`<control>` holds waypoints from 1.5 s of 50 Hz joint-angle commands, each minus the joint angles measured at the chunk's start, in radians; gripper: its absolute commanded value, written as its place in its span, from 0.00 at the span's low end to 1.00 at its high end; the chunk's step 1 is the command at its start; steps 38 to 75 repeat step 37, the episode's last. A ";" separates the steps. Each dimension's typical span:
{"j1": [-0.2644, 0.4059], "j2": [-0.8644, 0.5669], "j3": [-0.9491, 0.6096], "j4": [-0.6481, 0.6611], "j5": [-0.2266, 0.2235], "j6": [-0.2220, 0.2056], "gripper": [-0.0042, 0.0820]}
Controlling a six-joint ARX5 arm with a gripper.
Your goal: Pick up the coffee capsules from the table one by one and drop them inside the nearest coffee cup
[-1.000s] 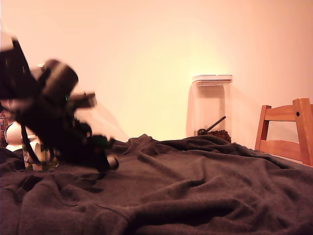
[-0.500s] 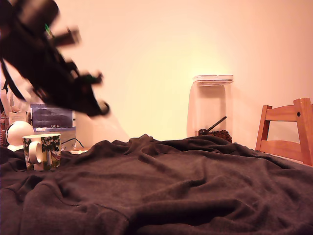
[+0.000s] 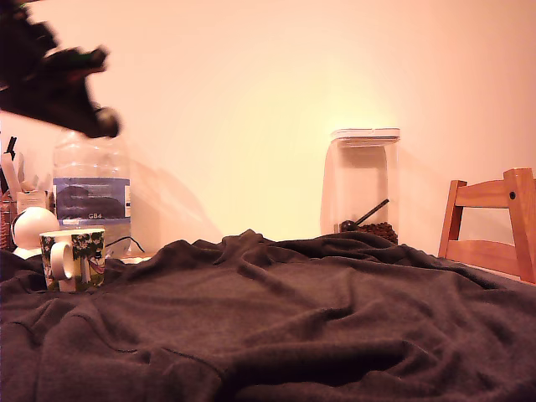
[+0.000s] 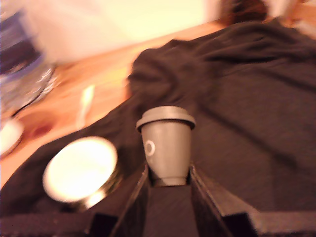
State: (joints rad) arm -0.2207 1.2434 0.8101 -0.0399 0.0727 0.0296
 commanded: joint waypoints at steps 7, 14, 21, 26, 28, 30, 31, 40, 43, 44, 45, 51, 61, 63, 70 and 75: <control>0.029 -0.047 -0.092 -0.008 -0.002 -0.005 0.19; 0.053 -0.060 -0.116 -0.050 -0.003 -0.005 0.19; 0.087 -0.061 -0.117 -0.058 -0.012 -0.007 0.19; 0.114 -0.061 -0.117 -0.057 -0.021 -0.019 0.19; 0.125 -0.061 -0.117 -0.057 -0.020 -0.022 0.19; 0.135 -0.061 -0.117 -0.057 -0.020 -0.022 0.19; 0.140 -0.061 -0.117 -0.057 -0.020 -0.022 0.19; 0.155 -0.061 -0.117 -0.058 -0.015 -0.022 0.19; 0.155 -0.061 -0.117 -0.058 -0.015 -0.022 0.19; 0.155 -0.061 -0.117 -0.058 -0.015 -0.022 0.19; 0.155 -0.061 -0.117 -0.058 -0.015 -0.022 0.19; 0.155 -0.061 -0.117 -0.058 -0.015 -0.022 0.19; 0.155 -0.061 -0.117 -0.058 -0.015 -0.022 0.19; 0.155 -0.061 -0.117 -0.058 -0.015 -0.022 0.19; 0.155 -0.061 -0.117 -0.058 -0.015 -0.022 0.19; 0.155 -0.061 -0.117 -0.058 -0.015 -0.022 0.19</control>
